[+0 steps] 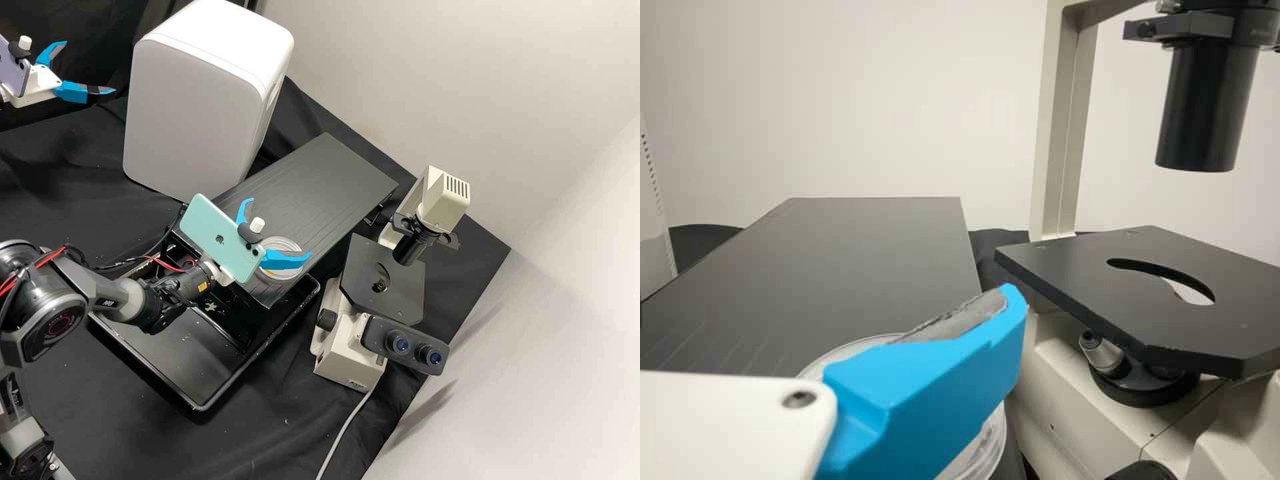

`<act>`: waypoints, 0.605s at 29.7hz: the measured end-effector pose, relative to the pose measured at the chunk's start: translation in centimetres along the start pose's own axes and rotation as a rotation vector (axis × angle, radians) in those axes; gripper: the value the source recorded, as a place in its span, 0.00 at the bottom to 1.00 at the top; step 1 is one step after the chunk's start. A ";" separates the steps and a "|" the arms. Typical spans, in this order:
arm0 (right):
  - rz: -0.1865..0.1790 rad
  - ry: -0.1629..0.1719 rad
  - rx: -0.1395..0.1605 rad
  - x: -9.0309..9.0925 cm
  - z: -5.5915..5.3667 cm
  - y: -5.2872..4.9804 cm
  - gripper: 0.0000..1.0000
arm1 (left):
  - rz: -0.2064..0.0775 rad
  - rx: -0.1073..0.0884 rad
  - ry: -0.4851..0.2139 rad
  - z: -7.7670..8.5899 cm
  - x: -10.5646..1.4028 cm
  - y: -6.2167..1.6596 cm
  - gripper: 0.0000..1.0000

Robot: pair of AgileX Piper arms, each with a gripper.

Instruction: Remove the lid from the petri dish

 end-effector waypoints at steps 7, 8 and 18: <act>0.000 0.000 0.000 0.0 0.0 0.0 1.00 | 0.000 0.000 0.000 0.0 0.0 0.00 1.00; 0.000 0.000 0.000 0.0 0.0 0.0 1.00 | 0.000 0.000 0.000 0.0 0.0 0.00 1.00; 0.000 0.000 0.000 0.0 0.0 0.0 1.00 | -0.032 -0.059 -0.089 2.9 0.0 -0.92 1.00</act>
